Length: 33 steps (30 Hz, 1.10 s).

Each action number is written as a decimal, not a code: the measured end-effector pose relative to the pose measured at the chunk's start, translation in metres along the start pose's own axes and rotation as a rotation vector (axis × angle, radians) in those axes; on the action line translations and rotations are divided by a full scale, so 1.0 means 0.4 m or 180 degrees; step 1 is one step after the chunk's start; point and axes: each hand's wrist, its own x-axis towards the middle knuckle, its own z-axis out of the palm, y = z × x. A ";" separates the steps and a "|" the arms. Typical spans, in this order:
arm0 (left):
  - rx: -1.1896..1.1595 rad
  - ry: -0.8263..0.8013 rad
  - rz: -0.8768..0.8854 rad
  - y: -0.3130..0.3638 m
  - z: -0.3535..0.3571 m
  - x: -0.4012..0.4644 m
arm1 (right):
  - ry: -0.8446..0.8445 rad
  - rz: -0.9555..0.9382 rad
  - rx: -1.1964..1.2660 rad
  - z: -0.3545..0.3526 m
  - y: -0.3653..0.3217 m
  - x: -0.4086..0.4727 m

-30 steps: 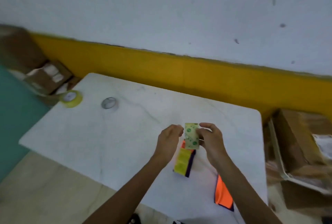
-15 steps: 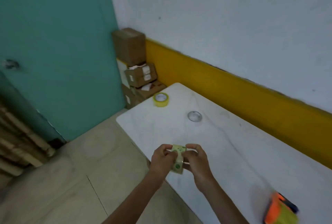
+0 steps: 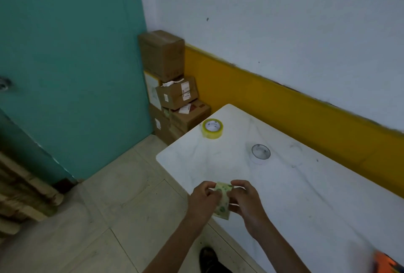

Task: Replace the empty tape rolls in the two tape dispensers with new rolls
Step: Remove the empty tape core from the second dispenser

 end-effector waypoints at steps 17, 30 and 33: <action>0.0756 -0.0756 0.0083 0.160 0.007 0.596 | 0.0556 0.0040 0.0588 0.043 -0.111 0.535; 0.3438 -0.1441 0.2032 0.133 0.164 0.871 | 0.1451 0.0446 0.0035 0.003 -0.060 0.678; 0.4082 -0.1690 0.2374 0.121 0.194 0.919 | 0.1771 0.0455 0.0076 0.008 -0.037 0.674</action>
